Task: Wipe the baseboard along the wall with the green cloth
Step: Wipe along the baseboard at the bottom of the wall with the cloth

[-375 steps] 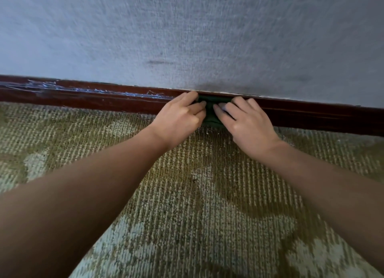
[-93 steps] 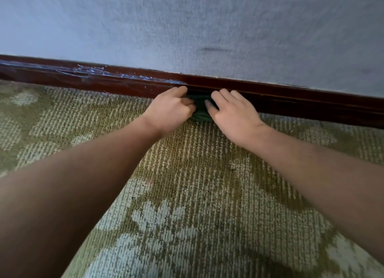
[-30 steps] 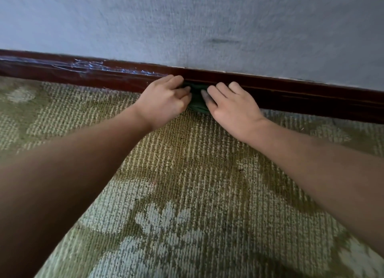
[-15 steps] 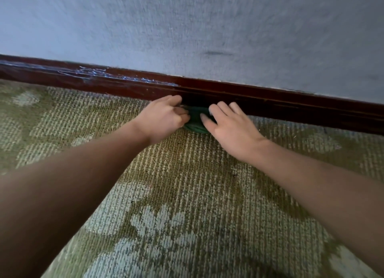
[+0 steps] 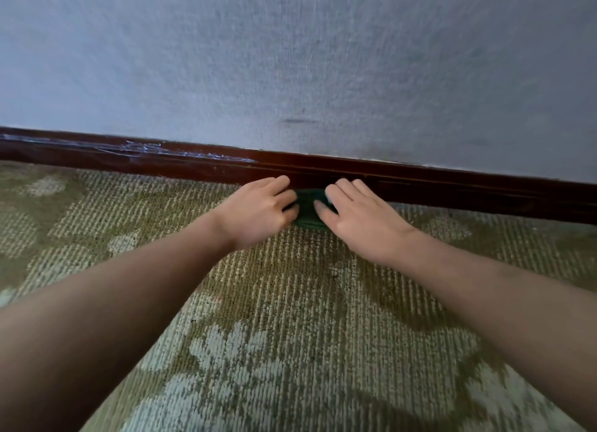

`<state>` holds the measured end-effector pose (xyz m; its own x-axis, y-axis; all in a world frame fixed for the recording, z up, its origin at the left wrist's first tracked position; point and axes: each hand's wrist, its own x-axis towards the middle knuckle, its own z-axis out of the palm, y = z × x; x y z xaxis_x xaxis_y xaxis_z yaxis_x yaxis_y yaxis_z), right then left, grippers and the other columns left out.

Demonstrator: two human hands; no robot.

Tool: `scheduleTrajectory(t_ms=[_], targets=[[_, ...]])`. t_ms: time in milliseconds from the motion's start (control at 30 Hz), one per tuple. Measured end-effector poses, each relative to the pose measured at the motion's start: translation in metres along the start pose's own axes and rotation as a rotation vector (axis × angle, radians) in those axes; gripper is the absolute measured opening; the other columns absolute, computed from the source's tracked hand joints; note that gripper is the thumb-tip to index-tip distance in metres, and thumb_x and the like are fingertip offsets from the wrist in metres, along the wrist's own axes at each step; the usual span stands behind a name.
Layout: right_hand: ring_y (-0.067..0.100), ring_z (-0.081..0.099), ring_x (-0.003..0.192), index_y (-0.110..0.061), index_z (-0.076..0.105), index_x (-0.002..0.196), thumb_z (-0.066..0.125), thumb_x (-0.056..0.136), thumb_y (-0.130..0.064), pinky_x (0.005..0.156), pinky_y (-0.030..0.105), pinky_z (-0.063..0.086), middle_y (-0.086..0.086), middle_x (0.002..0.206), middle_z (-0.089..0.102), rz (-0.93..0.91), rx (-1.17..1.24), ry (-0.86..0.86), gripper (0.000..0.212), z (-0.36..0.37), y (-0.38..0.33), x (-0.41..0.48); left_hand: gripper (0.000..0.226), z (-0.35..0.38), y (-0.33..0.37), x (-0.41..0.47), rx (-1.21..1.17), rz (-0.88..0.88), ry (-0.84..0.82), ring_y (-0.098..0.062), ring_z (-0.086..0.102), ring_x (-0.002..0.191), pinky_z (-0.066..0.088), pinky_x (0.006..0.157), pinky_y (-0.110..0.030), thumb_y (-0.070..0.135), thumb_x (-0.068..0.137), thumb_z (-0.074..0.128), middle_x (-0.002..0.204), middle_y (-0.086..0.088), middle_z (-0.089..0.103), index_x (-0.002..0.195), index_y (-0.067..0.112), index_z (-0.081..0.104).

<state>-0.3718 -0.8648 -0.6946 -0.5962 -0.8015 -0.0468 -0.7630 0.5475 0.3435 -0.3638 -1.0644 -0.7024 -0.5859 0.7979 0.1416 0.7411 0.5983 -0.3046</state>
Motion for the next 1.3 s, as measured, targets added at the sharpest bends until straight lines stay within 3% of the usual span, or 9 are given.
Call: scheduleTrajectory(t_ms=[267, 467, 633, 700, 833, 933, 1033, 1133, 1300], targets=[[0.028, 0.042, 0.100, 0.005, 0.041, 0.130, 0.049, 0.082, 0.005, 0.079, 0.033, 0.038, 0.015, 0.107, 0.046, -0.054, 0.001, -0.003, 0.048, -0.009, -0.010, 0.009, 0.018, -0.009, -0.006, -0.020, 0.029, -0.028, -0.002, -0.027, 0.059, 0.072, 0.054, 0.066, -0.033, 0.006, 0.077, 0.057, 0.079, -0.012, 0.067, 0.085, 0.002, 0.072], [0.024, 0.051, 0.099, -0.001, 0.049, 0.126, 0.056, 0.083, -0.004, 0.082, 0.031, 0.043, 0.008, 0.109, 0.055, -0.086, -0.007, 0.046, 0.044, -0.009, -0.015, 0.037, 0.030, -0.004, -0.020, -0.030, 0.089, -0.040, -0.004, -0.025, 0.060, 0.072, 0.053, 0.064, -0.031, 0.005, 0.081, 0.042, 0.080, -0.007, 0.066, 0.078, 0.004, 0.072], [0.026, 0.044, 0.113, -0.002, 0.045, 0.130, 0.040, 0.091, -0.007, 0.092, 0.034, 0.035, 0.010, 0.121, 0.051, -0.010, 0.032, 0.090, 0.039, -0.003, -0.010, 0.081, 0.021, 0.007, -0.048, -0.028, 0.106, -0.107, -0.038, -0.026, 0.063, 0.073, 0.053, 0.065, -0.028, 0.006, 0.075, 0.053, 0.072, -0.005, 0.068, 0.066, 0.006, 0.072], [0.027, 0.046, 0.112, 0.000, 0.054, 0.122, 0.046, 0.089, -0.005, 0.093, 0.034, 0.036, 0.013, 0.121, 0.053, 0.047, 0.060, 0.092, 0.034, -0.002, -0.003, 0.088, 0.014, 0.012, -0.059, -0.033, 0.103, -0.162, -0.027, -0.027, 0.063, 0.075, 0.054, 0.066, -0.030, 0.005, 0.072, 0.060, 0.071, -0.006, 0.068, 0.065, 0.005, 0.071], [0.028, 0.062, 0.078, 0.006, 0.069, 0.091, 0.068, 0.066, 0.007, 0.066, 0.030, 0.049, 0.016, 0.090, 0.064, 0.091, 0.133, 0.266, 0.025, 0.007, -0.003, 0.084, 0.003, 0.020, -0.071, -0.047, 0.033, -0.259, -0.017, -0.030, 0.064, 0.080, 0.056, 0.069, -0.034, -0.001, 0.065, 0.072, 0.077, -0.010, 0.070, 0.068, 0.000, 0.071], [0.031, 0.059, 0.074, 0.010, 0.066, 0.095, 0.074, 0.062, 0.008, 0.062, 0.031, 0.047, 0.018, 0.084, 0.061, 0.084, 0.242, 0.257, 0.034, 0.011, -0.027, 0.091, 0.016, 0.028, -0.069, -0.041, -0.011, -0.348, 0.040, -0.030, 0.062, 0.075, 0.053, 0.067, -0.034, 0.002, 0.077, 0.056, 0.075, -0.011, 0.069, 0.068, 0.000, 0.069], [0.032, 0.056, 0.095, 0.007, 0.058, 0.114, 0.066, 0.074, 0.004, 0.077, 0.037, 0.046, 0.020, 0.105, 0.060, 0.072, 0.262, 0.179, 0.041, 0.020, -0.044, 0.099, 0.029, 0.033, -0.065, -0.041, -0.071, -0.405, 0.088, -0.031, 0.062, 0.076, 0.055, 0.069, -0.035, 0.001, 0.082, 0.042, 0.079, -0.016, 0.068, 0.072, -0.004, 0.068], [0.028, 0.044, 0.121, 0.003, 0.045, 0.131, 0.053, 0.088, -0.007, 0.100, 0.034, 0.036, 0.017, 0.133, 0.047, 0.008, 0.192, 0.108, 0.044, 0.031, -0.050, 0.105, 0.026, 0.036, -0.062, -0.045, -0.109, -0.447, 0.112, -0.032, 0.063, 0.078, 0.056, 0.069, -0.035, -0.003, 0.080, 0.044, 0.082, -0.018, 0.069, 0.076, -0.006, 0.069], [0.026, 0.044, 0.124, 0.001, 0.044, 0.133, 0.050, 0.090, -0.019, 0.106, 0.032, 0.034, 0.016, 0.137, 0.045, 0.021, -0.049, 0.062, 0.047, 0.038, -0.057, 0.105, 0.010, 0.037, -0.063, -0.043, -0.118, -0.442, 0.137, -0.032, 0.063, 0.076, 0.056, 0.066, -0.035, -0.011, 0.074, 0.060, 0.080, -0.018, 0.069, 0.074, -0.007, 0.070]])
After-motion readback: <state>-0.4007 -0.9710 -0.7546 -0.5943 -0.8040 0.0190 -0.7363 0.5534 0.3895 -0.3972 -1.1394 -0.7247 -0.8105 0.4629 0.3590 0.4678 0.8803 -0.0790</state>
